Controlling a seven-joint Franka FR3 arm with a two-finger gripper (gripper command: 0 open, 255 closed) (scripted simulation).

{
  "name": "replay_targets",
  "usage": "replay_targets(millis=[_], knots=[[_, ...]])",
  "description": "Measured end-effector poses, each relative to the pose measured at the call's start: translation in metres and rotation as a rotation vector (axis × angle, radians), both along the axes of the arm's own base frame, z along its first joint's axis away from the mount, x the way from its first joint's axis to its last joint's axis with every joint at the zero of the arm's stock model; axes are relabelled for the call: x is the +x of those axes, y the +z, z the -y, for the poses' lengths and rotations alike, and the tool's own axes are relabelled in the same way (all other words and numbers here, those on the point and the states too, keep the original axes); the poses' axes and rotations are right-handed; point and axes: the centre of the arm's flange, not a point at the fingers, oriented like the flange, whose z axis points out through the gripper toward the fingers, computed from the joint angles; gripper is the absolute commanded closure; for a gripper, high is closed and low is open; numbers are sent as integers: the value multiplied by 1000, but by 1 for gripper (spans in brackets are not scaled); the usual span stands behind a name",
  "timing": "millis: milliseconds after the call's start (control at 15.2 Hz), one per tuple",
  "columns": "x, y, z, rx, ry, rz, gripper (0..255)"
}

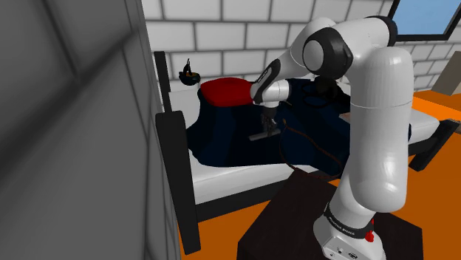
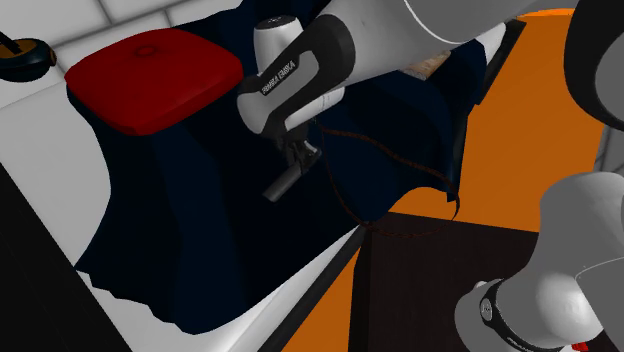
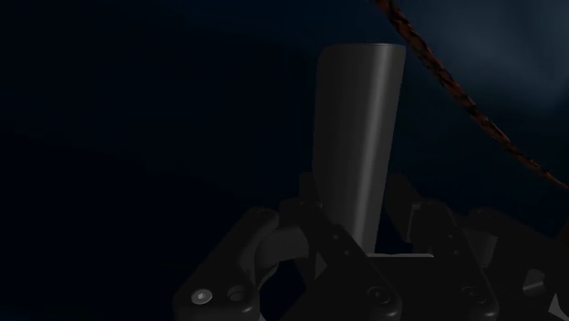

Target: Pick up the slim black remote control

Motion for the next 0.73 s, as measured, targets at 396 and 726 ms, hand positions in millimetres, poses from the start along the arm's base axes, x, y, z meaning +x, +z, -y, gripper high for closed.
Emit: replay_targets(millis=[396, 726], knots=[[2, 32, 0, 0, 0, 0, 255], [1, 56, 0, 0, 0, 0, 255]])
